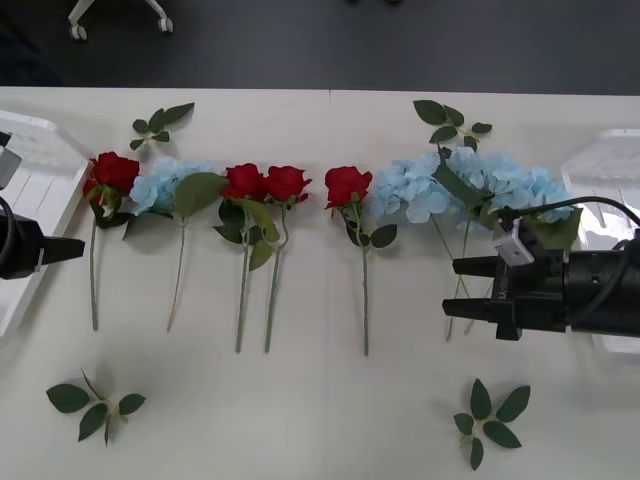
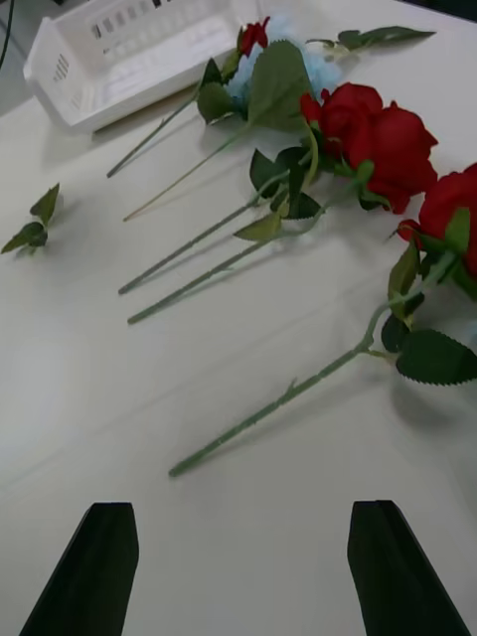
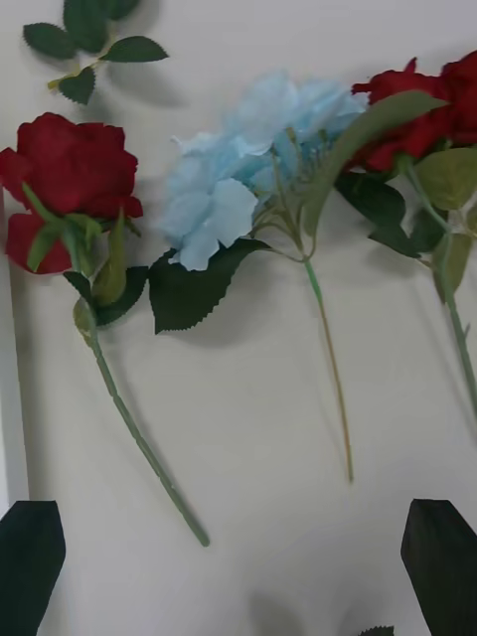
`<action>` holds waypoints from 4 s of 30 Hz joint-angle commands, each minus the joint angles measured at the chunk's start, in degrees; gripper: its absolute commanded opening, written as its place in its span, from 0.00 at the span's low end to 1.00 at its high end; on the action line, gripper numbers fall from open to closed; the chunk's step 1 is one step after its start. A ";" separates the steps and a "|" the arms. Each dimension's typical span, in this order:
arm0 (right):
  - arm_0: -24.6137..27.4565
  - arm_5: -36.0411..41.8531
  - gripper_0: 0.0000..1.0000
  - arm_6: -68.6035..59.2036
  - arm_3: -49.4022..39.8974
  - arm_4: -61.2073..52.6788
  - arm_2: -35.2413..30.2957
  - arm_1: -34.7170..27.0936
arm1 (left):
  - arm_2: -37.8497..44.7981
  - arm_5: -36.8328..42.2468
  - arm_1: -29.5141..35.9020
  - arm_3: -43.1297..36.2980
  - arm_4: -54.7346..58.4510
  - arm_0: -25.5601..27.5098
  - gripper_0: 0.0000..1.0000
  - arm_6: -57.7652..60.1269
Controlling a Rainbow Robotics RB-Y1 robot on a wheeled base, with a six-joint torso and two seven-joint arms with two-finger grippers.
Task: Put the red flowers into the right box and the blue flowers into the left box
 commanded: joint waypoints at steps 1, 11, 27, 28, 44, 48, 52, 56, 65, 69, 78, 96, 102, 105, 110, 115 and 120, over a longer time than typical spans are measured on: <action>-0.33 -6.25 0.62 -0.48 -6.67 -1.27 2.90 -4.28 | -2.48 -4.67 1.02 2.40 -3.70 -1.06 1.00 9.63; -4.02 -19.08 0.62 -0.48 -11.86 -5.14 13.18 -8.15 | -4.85 -11.09 0.93 16.99 -8.27 -7.21 1.00 10.42; -20.37 -40.26 0.62 -0.48 -12.30 -7.42 37.26 -10.17 | -9.95 -13.11 0.66 31.75 -21.01 -18.55 1.00 10.24; -21.60 -41.67 0.62 -0.48 -12.38 -7.60 38.76 -10.17 | -10.04 -13.90 0.49 33.07 -21.36 -19.08 1.00 10.24; -24.76 -49.32 0.62 -0.48 -12.65 -9.53 45.17 -5.25 | -11.79 -20.93 -5.84 38.96 -31.91 -22.50 1.00 9.37; -24.23 -49.76 0.62 -0.48 -11.59 -8.83 45.17 -4.37 | -12.32 -21.11 -6.54 39.31 -32.96 -22.86 1.00 9.37; -24.23 -48.53 0.62 -0.48 -10.54 -8.21 44.21 -3.75 | -13.38 -22.43 -6.63 41.07 -33.40 -23.56 1.00 9.37; -23.88 -46.86 0.62 -0.48 -9.92 -7.60 43.15 -3.31 | -14.17 -24.71 -6.72 45.11 -33.75 -25.32 1.00 9.19; -23.62 -44.57 0.62 -13.72 -12.03 5.76 40.78 -5.60 | -14.78 -26.38 -6.63 47.40 -32.88 -26.02 0.43 8.40; -23.62 -44.48 0.62 -36.22 -15.28 22.72 39.90 -7.88 | -14.70 -26.38 -6.72 47.48 -32.44 -25.84 0.05 8.31; -23.71 -45.45 0.62 -50.54 -15.37 39.86 39.73 -2.52 | -13.55 -26.38 -6.63 47.48 -32.96 -25.76 0.00 8.31; -24.23 -45.27 0.62 -52.92 -11.42 50.50 43.33 6.80 | -5.73 -18.38 -5.22 27.97 -14.42 -18.73 0.00 6.29; -24.32 -45.27 0.62 -52.39 -11.59 51.55 45.26 6.97 | -4.68 -18.12 -4.35 18.48 -2.47 -13.45 0.00 4.09; -24.32 -45.27 0.62 -52.39 -11.59 51.73 45.44 7.15 | -3.53 -18.12 -4.52 15.23 2.90 -11.17 0.00 0.14; -24.32 -45.36 0.62 -52.39 -11.59 51.90 45.44 7.41 | -0.46 -16.63 -4.52 13.29 17.13 -8.62 0.00 -8.04; -24.32 -46.86 0.62 -52.56 -11.59 51.99 45.44 7.67 | 2.79 -11.71 -4.52 13.29 27.24 -8.88 0.00 -13.66; -24.32 -48.79 0.62 -52.65 -11.59 51.99 45.35 8.29 | 3.15 -6.96 -4.52 13.47 36.82 -8.79 0.00 -14.89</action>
